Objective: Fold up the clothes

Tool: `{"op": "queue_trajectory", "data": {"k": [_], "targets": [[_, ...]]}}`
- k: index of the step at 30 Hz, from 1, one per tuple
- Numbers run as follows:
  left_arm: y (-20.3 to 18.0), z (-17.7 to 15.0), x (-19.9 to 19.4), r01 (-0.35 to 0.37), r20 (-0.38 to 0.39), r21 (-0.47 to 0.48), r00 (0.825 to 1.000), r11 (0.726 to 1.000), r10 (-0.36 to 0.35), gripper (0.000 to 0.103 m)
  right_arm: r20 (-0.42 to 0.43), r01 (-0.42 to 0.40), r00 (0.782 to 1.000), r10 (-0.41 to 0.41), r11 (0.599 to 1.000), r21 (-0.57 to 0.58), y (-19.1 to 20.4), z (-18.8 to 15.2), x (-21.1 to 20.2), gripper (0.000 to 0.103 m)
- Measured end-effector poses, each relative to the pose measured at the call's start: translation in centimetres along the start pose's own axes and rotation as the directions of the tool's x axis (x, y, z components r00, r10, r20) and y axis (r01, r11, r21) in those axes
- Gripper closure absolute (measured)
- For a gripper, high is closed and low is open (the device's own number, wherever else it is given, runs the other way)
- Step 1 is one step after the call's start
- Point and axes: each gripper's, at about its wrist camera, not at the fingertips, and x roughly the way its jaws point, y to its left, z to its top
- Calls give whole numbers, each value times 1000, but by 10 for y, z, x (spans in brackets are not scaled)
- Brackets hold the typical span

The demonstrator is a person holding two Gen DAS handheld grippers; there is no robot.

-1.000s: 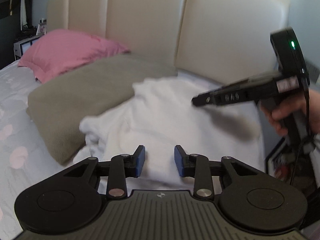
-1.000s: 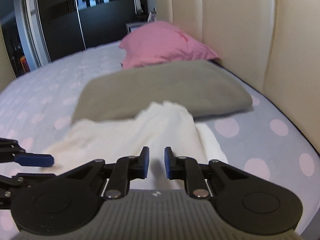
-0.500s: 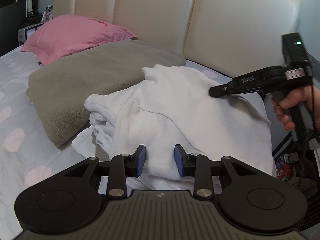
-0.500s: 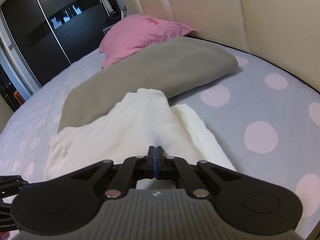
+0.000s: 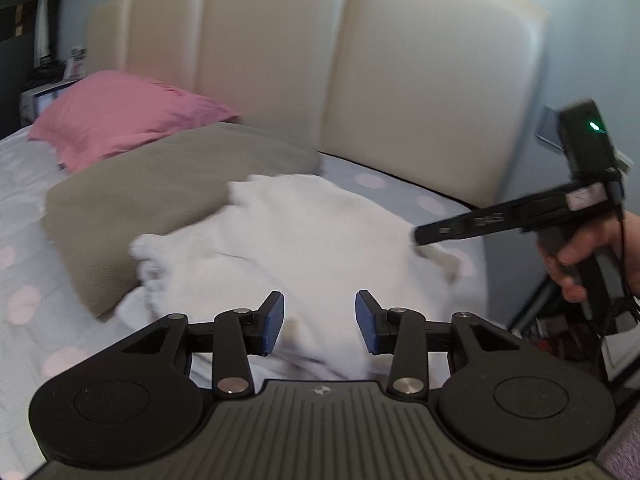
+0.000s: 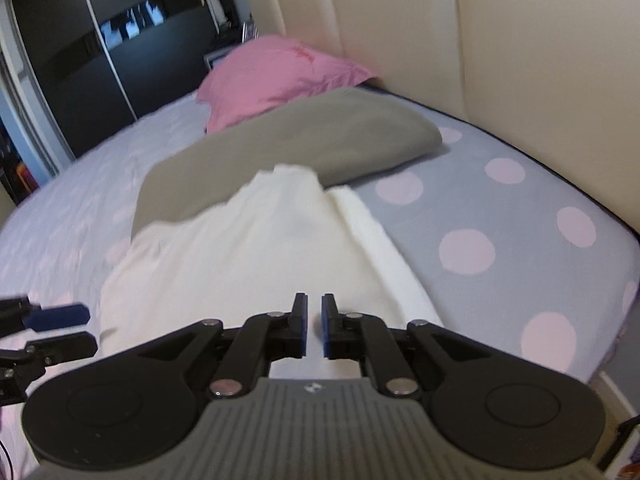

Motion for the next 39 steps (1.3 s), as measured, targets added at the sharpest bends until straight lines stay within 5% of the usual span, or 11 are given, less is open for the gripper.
{"op": "queue_trajectory", "data": {"k": [3,12,15,18,28,35,39], "targets": [[-12,-5,15,-14,-57,34,998,999,16,66,-15,51,999,-52,997,-60,4,-8,3,81],[-8,-13,34,-48,-121,61,991,997,55,66,-54,90,994,-95,993,-81,-7,-26,32,80],[-12,-10,23,-62,-97,53,993,997,67,66,-39,84,995,-87,994,-67,-7,-21,25,77],[-18,-7,6,-119,-28,76,992,990,121,61,-2,78,997,-78,996,-52,0,-16,9,55],[-26,10,-58,-203,140,20,970,979,198,36,116,48,992,-44,998,-37,45,-7,-60,41],[-18,23,-87,-247,131,-83,958,965,257,29,229,63,972,-57,998,-16,77,-17,-111,24],[-23,20,-104,-324,144,-70,933,944,331,28,251,98,963,-100,995,20,90,-36,-125,16]]}}
